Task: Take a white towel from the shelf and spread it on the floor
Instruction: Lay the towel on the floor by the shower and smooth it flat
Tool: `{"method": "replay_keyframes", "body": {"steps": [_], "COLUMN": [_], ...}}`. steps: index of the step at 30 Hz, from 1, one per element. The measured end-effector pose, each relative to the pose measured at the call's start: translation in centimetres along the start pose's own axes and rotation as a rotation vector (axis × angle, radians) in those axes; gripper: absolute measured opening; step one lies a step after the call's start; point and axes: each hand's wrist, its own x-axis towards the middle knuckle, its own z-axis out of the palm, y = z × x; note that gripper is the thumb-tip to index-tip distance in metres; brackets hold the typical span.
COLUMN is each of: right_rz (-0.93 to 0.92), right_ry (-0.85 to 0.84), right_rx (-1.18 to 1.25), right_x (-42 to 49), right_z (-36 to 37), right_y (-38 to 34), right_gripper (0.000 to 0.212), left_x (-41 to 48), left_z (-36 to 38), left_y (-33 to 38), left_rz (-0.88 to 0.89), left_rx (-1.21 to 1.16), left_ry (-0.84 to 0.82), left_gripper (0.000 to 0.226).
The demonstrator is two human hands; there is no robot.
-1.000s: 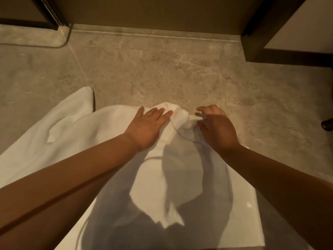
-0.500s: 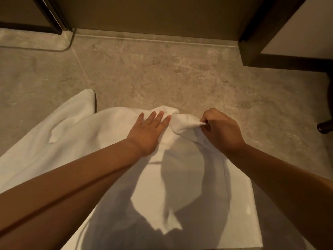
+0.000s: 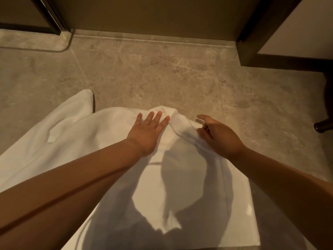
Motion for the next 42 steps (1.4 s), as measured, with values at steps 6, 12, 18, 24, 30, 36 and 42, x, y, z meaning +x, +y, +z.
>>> {"method": "replay_keyframes", "body": {"steps": [6,12,18,24,30,36,42], "right_rz": [0.078,0.123,0.342,0.452,0.427,0.416,0.516], "right_ry": [-0.096,-0.001,0.278,0.454,0.494,0.511,0.497], "right_rx": [-0.068,-0.226,-0.157,-0.084,-0.057,-0.076,-0.040], "right_x": [0.6,0.7,2.0,4.1,6.7,8.3,8.4], "right_z": [0.4,0.5,-2.3,-4.9,-5.8,-6.3,-5.4], "right_y": [0.1,0.4,1.6,2.1,2.0,2.6,3.6], "right_gripper": [0.026,0.009,0.009,0.009,0.010,0.007,0.011], "left_x": [0.0,-0.1,-0.1,0.5,1.6,2.2,1.3], "left_z": [0.0,0.1,0.5,1.1,2.1,2.7,3.0], "left_y": [0.0,0.0,0.0,0.0,1.1,1.2,2.3], "left_rz": [0.001,0.009,0.005,0.103,0.255,0.329,0.361], "left_rx": [0.004,0.007,-0.001,0.055,0.078,-0.008,-0.064], "left_ry": [0.000,0.015,0.065,0.191,0.166,0.089,0.122], "left_gripper": [0.081,0.080,0.082,0.072,0.066,0.062,0.059]}}
